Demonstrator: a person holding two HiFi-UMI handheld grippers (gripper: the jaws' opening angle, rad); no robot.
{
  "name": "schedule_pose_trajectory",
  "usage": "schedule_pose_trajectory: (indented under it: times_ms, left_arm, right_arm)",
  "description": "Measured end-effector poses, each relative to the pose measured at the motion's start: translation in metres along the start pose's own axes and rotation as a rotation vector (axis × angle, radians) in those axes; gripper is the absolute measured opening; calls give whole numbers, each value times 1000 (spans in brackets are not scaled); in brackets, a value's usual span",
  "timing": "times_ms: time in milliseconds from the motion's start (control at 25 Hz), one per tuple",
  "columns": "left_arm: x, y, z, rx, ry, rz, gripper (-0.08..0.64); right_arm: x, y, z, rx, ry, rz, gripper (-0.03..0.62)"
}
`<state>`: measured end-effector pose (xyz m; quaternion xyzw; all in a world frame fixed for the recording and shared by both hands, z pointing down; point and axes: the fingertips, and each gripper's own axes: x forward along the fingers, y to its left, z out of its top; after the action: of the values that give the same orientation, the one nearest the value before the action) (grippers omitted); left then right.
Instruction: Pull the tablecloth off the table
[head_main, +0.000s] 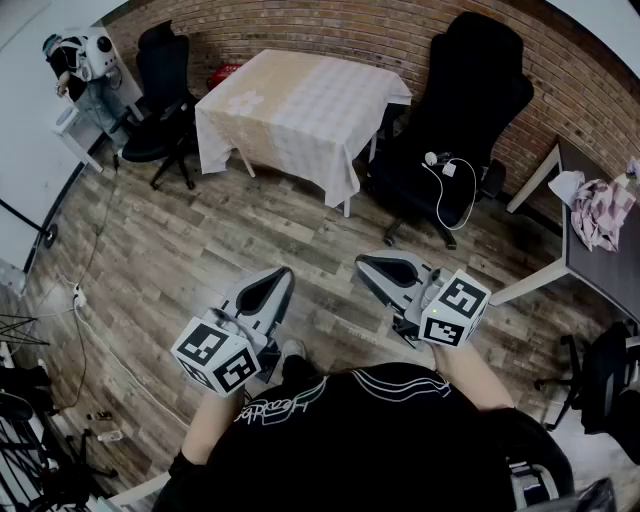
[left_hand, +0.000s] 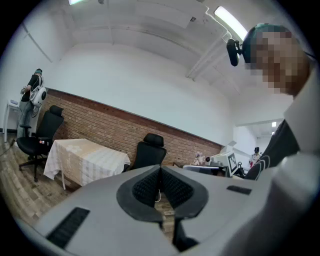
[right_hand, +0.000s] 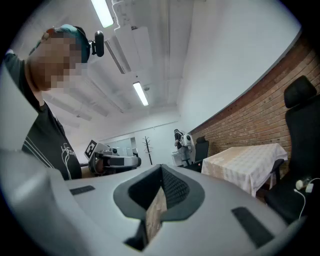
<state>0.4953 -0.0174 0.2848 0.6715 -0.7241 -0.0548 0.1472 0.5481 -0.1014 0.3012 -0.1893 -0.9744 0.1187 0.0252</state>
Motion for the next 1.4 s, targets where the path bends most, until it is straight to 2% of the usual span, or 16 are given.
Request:
schedule_pose_trajectory:
  times_ms: [240, 600, 840, 1160, 1400]
  left_arm:
    - [4, 25, 1, -3, 19, -21, 5]
    - [14, 87, 11, -25, 38, -61, 5]
    - [10, 149, 31, -31, 13, -67, 5]
    - [-14, 227, 61, -63, -15, -112, 6]
    - [-42, 283, 68, -76, -29, -105, 6]
  right_arm:
    - [24, -10, -4, 10, 10, -17, -4]
    - [77, -33, -6, 47, 10, -67, -3]
    - [127, -39, 6, 81, -47, -28, -3]
    - [202, -45, 19, 53, -34, -89, -3]
    - [250, -44, 18, 22, -35, -120, -3]
